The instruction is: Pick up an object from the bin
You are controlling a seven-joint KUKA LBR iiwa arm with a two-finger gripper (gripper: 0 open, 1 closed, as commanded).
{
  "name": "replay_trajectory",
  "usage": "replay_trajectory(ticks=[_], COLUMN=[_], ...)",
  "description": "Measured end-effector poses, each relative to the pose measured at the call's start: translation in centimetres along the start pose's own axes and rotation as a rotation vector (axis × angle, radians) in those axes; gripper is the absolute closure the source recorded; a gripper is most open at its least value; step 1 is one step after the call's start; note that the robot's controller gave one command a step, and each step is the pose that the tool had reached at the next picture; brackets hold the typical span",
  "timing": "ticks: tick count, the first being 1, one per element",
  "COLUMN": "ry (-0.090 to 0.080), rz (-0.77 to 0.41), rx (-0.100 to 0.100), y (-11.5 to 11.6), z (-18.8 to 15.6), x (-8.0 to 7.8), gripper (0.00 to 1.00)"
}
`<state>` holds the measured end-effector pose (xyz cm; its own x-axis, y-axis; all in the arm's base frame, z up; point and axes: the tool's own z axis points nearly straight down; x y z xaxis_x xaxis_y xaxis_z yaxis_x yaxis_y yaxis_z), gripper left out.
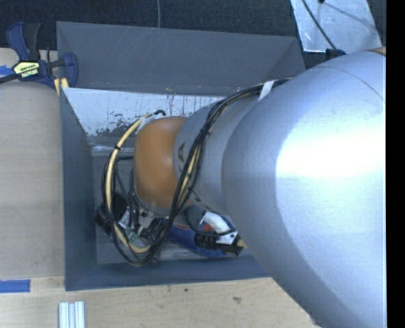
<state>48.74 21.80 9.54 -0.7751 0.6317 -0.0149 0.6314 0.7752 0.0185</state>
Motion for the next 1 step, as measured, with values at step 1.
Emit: replay_trajectory(ticks=[1], ry=[0.013], rz=[0.013], rx=[0.017], y=[2.33], z=[-16.74], x=[-2.43], gripper=[1.0])
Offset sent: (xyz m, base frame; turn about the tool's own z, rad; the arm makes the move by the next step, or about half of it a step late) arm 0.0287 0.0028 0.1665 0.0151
